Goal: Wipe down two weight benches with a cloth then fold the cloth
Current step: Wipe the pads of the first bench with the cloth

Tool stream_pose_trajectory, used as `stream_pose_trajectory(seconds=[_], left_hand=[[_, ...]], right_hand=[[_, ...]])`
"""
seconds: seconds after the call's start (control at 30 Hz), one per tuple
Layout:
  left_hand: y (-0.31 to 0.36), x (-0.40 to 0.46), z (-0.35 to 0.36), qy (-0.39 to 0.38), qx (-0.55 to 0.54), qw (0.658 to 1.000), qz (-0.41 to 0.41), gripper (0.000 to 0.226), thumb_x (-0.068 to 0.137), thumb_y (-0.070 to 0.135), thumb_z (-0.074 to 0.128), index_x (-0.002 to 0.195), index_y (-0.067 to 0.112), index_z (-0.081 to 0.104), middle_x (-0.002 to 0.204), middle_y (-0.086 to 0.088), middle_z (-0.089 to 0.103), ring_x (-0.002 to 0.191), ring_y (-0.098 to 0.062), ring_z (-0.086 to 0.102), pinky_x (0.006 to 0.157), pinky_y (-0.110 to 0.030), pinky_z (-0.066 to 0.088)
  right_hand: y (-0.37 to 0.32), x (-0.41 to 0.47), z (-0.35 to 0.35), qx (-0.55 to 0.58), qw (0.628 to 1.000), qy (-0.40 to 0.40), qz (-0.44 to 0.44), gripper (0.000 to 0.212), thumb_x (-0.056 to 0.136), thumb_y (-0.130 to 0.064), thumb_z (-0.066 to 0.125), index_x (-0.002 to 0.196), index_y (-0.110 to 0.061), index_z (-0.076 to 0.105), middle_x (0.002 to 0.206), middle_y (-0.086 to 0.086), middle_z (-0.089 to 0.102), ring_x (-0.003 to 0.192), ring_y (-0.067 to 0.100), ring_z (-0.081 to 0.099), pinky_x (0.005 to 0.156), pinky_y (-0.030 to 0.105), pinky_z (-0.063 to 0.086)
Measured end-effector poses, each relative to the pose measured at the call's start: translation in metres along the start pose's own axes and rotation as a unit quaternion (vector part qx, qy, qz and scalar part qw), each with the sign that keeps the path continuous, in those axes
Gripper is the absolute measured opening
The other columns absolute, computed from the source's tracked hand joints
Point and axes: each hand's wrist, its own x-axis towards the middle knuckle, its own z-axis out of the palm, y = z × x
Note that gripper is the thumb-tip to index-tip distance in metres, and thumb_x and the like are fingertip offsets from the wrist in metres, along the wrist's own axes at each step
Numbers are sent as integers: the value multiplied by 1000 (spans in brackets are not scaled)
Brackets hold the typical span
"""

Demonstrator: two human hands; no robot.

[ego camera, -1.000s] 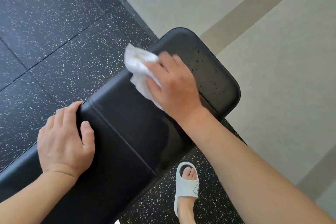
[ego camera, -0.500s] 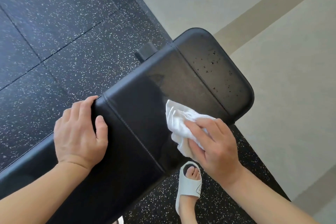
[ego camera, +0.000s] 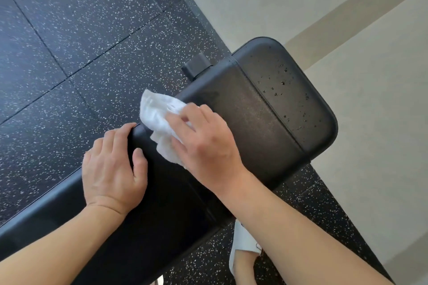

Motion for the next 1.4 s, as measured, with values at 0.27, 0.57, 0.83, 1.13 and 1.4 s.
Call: stream_pose_trajectory(seconds=[0.27,0.57,0.83,1.13,1.4], left_hand=[[-1,0,-2,-7,3,1000,2,56,93,39,41,144,16,50,127,-6,57,107,-33,53,94,-50,40],[-2,0,-7,-23,-8,1000,2,58,93,38,44,144,12,56,131,-6,62,110,-31,57,97,-48,43],[-3,2,-10,-22,-16,1000,13,59,91,37,47,142,10,60,131,-4,65,113,-30,61,97,-44,44],[-5,2,-9,-24,-20,999,16,62,89,37,50,143,10,61,132,-5,65,115,-30,62,101,-45,45],[-5,3,-7,-16,-14,1000,22,60,88,38,48,138,7,63,129,-6,66,114,-30,60,100,-45,43]], right_hand=[[64,-79,-51,-3,998,-49,-37,28,99,-18,69,125,-9,73,104,10,63,85,25,57,73,41,52],[2,115,32,-172,976,-119,54,29,96,-40,52,95,-20,72,91,8,59,87,32,55,68,38,42],[20,100,25,-135,963,-209,-108,43,105,-43,37,85,-25,69,80,1,48,79,25,41,67,36,31],[46,120,8,-191,971,-146,-5,35,97,-38,51,71,-20,66,78,2,54,75,28,48,59,39,34],[-5,97,36,-39,985,-146,-89,33,100,-34,59,71,-19,63,73,2,50,69,26,46,57,41,39]])
